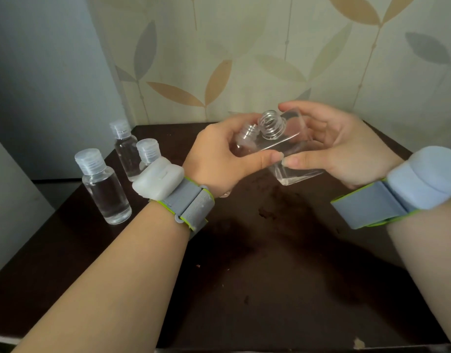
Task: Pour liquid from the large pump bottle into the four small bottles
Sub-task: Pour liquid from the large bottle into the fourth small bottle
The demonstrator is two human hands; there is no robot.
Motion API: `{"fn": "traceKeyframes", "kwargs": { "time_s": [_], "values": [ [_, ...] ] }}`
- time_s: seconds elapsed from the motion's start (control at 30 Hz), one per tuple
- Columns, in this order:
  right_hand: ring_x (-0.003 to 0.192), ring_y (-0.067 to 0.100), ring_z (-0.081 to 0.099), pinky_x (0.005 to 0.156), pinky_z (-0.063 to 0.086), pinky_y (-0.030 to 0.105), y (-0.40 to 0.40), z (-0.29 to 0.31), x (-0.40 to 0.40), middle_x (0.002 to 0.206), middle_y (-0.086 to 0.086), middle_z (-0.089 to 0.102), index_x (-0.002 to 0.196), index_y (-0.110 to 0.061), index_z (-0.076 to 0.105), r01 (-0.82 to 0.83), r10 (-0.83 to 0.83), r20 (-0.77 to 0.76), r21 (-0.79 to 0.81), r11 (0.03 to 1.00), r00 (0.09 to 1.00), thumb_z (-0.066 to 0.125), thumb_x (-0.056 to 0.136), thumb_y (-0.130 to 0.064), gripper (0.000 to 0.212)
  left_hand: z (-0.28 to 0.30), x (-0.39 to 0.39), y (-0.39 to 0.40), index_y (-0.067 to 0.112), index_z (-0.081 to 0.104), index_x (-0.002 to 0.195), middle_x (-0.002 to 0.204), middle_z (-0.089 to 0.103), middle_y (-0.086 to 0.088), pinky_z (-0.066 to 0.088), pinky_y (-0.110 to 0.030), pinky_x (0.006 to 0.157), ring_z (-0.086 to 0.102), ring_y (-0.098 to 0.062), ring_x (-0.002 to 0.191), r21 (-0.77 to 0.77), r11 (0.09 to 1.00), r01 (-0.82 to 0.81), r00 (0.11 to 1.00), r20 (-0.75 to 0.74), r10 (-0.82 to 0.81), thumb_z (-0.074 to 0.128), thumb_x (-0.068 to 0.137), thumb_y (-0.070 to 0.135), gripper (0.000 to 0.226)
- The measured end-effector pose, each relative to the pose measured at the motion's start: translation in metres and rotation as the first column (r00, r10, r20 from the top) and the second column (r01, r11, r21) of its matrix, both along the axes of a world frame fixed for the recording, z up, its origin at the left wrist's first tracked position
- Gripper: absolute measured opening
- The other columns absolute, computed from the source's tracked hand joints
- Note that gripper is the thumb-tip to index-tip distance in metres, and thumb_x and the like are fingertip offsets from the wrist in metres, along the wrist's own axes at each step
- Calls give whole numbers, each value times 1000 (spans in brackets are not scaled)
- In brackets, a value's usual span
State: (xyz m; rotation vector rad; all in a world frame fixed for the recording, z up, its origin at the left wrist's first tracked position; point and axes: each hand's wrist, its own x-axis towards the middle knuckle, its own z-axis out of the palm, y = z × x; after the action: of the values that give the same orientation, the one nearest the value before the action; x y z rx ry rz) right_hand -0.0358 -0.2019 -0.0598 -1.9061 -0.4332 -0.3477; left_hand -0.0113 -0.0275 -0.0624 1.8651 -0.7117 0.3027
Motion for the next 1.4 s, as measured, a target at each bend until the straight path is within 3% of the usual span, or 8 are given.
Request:
{"fn": "traceKeyframes", "kwargs": {
  "time_s": [0.1,0.23,0.37,0.57,0.67,0.83,1.1,1.4],
  "values": [
    [97,20,55,96,42,40,-1,0,0,114,27,56,109,-35,52,-35,35,4,-3,999,999,75,51,-12,68,1,-1,0,27,61,103,94,71,-8,51,-26,83,66,-22,87,16,1000,17,1000,-5,-17,78,67,18,40],
    [114,16,50,103,38,43,-1,-4,1,123,8,55,115,-42,48,34,-31,-38,83,996,999,81,37,-33,85,0,0,1,19,64,105,79,68,0,46,-12,68,60,-12,67,24,997,-71,995,65,69,78,67,26,41],
    [109,13,50,94,39,37,-2,1,6,118,1,49,133,-23,39,228,-130,-240,448,864,962,80,32,-37,110,1,3,3,31,58,96,67,58,15,43,-8,65,54,-3,63,-14,986,-164,980,113,164,77,68,30,34],
    [109,38,48,81,48,39,10,3,2,131,30,38,131,-5,36,350,32,-532,599,720,846,63,50,-47,95,-1,2,-1,22,61,102,64,56,18,42,-3,64,55,5,59,-89,975,-205,960,174,218,78,65,34,43],
    [117,43,43,72,54,42,18,-2,4,137,22,35,135,-6,33,346,105,-528,680,647,842,66,52,-52,100,-1,0,-2,27,56,96,65,55,22,39,1,64,54,14,60,-122,973,-194,957,196,215,72,63,36,38],
    [102,45,57,75,54,53,19,-6,5,128,16,48,129,-15,45,223,317,-466,786,577,826,58,76,-56,68,-2,-2,-3,30,52,95,70,54,24,38,1,65,53,15,62,-107,980,-169,961,204,188,76,68,28,35],
    [88,42,65,64,56,47,22,-3,-2,92,27,67,121,-1,42,88,459,-357,856,509,814,69,59,-44,81,-5,-2,-4,25,54,103,67,52,22,37,1,62,52,14,60,-52,986,-157,960,225,164,75,72,26,37],
    [82,42,66,56,56,41,21,-1,0,101,33,61,120,0,45,175,391,-357,887,428,848,79,51,-28,81,-5,0,-5,13,54,113,73,52,22,40,-7,67,53,0,69,14,987,-157,960,237,149,73,73,32,49]
  ]
}}
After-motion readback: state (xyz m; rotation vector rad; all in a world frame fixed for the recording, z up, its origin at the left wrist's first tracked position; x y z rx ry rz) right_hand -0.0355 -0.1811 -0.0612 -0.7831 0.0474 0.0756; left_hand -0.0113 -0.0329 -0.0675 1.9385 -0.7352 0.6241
